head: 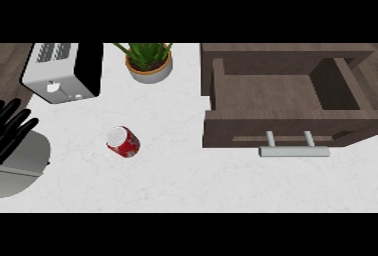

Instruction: Pick up the can, place it into the drawer and close the drawer

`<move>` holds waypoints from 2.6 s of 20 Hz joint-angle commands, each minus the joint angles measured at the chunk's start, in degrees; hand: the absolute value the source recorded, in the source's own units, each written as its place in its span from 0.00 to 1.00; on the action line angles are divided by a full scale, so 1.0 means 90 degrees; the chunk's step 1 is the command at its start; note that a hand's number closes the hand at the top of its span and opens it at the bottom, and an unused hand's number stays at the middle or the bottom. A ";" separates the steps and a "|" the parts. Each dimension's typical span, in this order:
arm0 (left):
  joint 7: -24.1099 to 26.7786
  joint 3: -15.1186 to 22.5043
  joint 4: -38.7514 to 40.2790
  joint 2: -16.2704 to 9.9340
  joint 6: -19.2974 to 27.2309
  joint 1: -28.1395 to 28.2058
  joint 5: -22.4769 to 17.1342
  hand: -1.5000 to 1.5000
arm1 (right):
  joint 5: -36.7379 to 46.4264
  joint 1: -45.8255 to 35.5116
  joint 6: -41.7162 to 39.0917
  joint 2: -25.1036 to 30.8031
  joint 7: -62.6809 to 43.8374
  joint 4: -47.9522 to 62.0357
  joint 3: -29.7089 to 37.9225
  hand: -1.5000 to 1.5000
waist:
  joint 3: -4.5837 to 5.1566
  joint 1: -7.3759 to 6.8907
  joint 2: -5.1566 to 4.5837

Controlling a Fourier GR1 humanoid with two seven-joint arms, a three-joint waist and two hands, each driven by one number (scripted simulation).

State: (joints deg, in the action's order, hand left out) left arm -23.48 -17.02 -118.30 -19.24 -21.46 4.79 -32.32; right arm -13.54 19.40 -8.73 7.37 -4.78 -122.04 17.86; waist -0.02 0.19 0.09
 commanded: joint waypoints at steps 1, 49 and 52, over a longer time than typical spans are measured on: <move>-0.0195 0.0131 0.0163 0.0285 0.0147 -0.0110 -0.0261 0.00 | -0.0259 -0.0540 0.0053 0.0266 -0.0397 0.0172 0.0334 0.00 | 0.0003 -0.0019 -0.0009; 0.3682 0.0588 0.6427 0.0983 0.0376 -0.1699 0.2557 0.00 | -0.1567 0.0771 -0.2275 -0.0497 -0.0505 -0.0622 0.2312 0.00 | 0.0006 0.0051 -0.0010; 0.3789 0.0643 0.6794 0.0988 0.0444 -0.1863 0.2685 0.00 | -0.1406 0.0546 -0.2224 -0.0611 -0.0470 -0.0503 0.2382 0.00 | 0.0004 0.0031 -0.0009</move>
State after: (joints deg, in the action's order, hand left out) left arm 8.75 -11.43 -61.46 -10.26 -17.65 -10.71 -9.35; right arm -26.45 23.68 -27.91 3.89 -8.72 -124.57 38.64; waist 0.03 0.50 -0.03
